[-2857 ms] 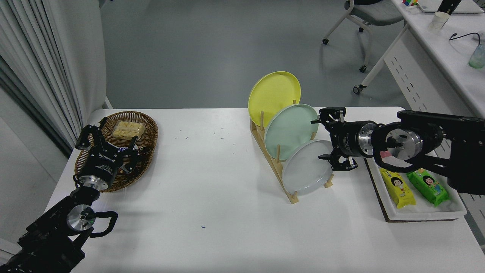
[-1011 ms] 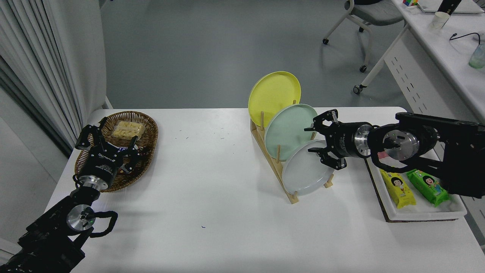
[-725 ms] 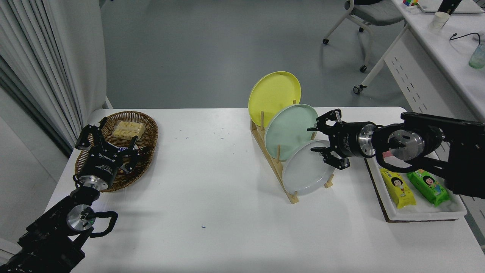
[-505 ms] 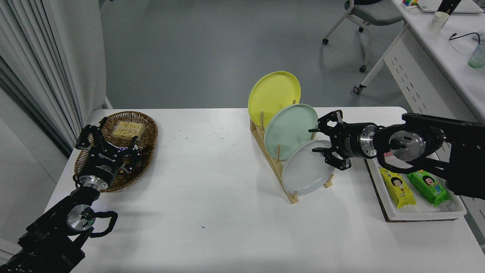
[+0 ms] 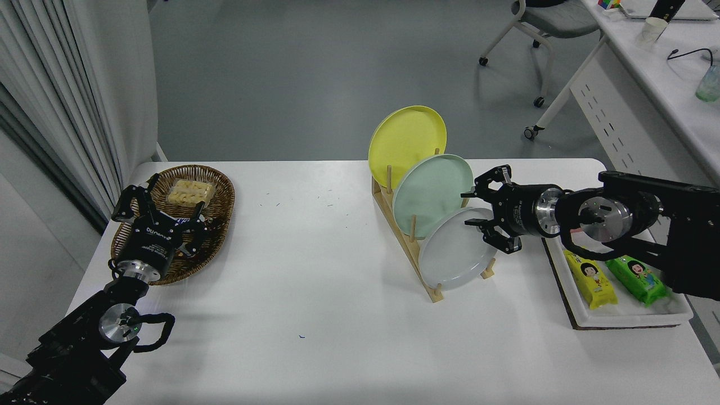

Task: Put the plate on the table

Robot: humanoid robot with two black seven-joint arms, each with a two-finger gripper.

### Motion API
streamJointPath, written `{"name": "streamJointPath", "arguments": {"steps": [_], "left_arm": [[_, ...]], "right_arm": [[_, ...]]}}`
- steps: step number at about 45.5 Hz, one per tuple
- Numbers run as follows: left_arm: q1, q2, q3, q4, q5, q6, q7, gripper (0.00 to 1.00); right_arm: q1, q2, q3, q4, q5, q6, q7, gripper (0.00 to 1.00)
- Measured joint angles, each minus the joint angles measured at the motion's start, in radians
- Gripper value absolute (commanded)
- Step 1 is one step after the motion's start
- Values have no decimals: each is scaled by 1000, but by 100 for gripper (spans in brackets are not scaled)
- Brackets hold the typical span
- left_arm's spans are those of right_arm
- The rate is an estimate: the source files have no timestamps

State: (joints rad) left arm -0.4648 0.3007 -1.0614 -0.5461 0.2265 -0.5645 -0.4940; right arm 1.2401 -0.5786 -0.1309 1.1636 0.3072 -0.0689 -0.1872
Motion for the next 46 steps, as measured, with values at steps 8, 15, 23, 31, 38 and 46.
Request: {"name": "streamJointPath", "arguments": {"steps": [8,15,23,31,38,46], "left_arm": [[0,0,0,0,0,0,0,98],[0,0,0,0,0,0,0,98],[0,0,0,0,0,0,0,98],[0,0,0,0,0,0,0,98],[0,0,0,0,0,0,0,98],[0,0,0,0,0,0,0,98]], "right_arm": [[-13,3,16,-1,0,-15,0,47],[-18,6,23,-2,0,-28,0,44],[-22,12,26,-3,1,-36,0,42],[-24,16,31,-3,4,-40,1,42],[-26,19,37,-3,6,-41,1,39],[-31,24,41,-4,7,-42,1,38]]}}
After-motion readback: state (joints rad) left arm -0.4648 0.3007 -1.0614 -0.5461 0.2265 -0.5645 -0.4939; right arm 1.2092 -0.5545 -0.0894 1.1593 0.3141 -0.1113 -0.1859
